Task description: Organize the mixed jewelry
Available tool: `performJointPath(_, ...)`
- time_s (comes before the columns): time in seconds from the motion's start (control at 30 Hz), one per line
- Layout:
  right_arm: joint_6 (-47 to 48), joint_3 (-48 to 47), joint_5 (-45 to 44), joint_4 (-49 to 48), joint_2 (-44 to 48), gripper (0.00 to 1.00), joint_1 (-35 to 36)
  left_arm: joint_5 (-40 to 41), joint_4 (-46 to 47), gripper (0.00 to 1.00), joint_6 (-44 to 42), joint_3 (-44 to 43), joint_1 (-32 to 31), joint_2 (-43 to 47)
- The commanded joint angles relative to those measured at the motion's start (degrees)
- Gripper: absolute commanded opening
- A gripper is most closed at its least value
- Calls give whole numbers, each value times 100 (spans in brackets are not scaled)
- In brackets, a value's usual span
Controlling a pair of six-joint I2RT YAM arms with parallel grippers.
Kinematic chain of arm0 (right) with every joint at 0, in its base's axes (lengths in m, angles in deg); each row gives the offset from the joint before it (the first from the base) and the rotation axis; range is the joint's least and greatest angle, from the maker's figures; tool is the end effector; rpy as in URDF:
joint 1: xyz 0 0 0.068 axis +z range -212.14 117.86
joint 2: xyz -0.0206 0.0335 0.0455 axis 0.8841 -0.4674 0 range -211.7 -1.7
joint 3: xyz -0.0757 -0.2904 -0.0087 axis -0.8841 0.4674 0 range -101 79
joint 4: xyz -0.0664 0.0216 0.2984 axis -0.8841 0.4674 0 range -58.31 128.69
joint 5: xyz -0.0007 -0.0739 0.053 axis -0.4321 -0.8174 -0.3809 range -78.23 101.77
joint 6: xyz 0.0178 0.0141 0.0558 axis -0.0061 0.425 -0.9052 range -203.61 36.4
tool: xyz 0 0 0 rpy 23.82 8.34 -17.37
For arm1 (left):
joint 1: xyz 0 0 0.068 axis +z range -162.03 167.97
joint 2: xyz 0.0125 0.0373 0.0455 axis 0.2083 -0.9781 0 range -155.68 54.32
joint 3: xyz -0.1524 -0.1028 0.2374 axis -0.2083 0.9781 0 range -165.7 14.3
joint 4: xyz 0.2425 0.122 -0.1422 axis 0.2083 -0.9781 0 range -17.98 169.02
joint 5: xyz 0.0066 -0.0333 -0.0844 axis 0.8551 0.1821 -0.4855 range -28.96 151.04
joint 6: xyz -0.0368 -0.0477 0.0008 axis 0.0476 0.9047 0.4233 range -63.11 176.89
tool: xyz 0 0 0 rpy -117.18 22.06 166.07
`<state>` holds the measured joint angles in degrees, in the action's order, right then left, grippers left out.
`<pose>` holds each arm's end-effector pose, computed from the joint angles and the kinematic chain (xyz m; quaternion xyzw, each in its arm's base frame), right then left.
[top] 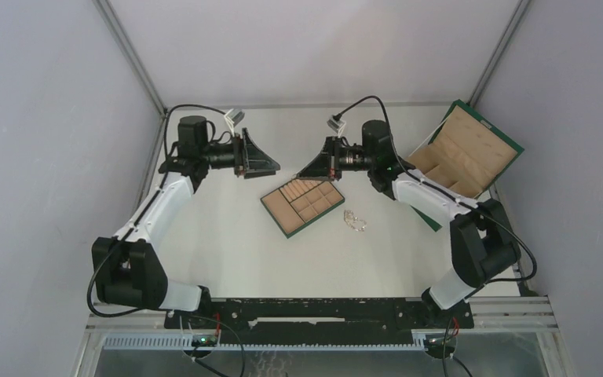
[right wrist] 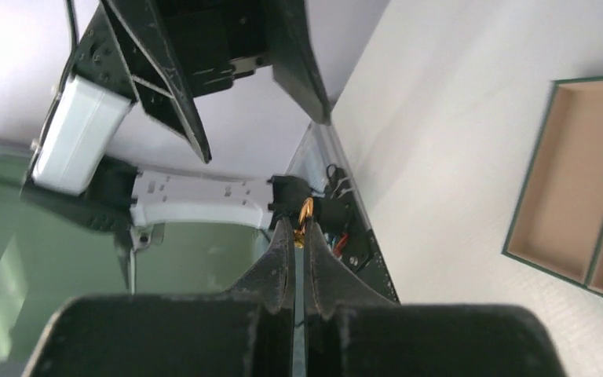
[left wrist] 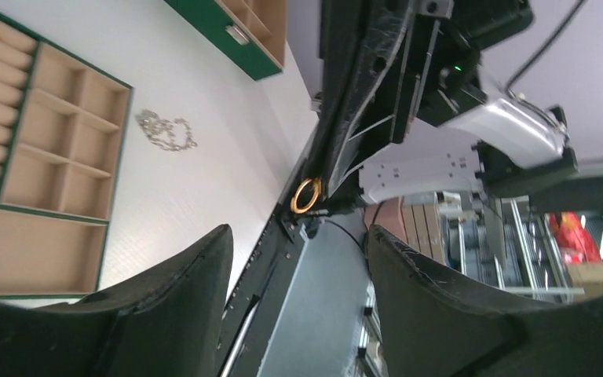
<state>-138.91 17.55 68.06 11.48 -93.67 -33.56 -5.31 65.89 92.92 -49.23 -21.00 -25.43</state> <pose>0.3421 0.2285 0.2911 -0.1375 0.7286 0.6469 0.1782 0.3351 -0.0943 0.3319 0.0997 0.7671 -0.5981 0.2096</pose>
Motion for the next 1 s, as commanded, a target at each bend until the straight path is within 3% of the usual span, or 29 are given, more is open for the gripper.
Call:
performJointPath(0.0,1893,-876,-1452,2740,375,0,183,410,-197,69,-36,64,447,289)
performJointPath(0.17,2944,-2355,-2974,4745,-376,0,606,1232,-584,69,-90,290,840,406)
performJointPath(0.33,3544,-3821,-3771,6140,-1479,0,994,1958,-1045,68,-186,471,1077,502)
performJointPath(0.6,4294,-4609,-4192,6515,-2402,0,1180,3087,-1457,67,-170,825,1328,1039)
performJointPath(0.97,5158,-5041,-4698,6612,-3274,0,1274,3130,-1537,67,-257,1023,1326,1187)
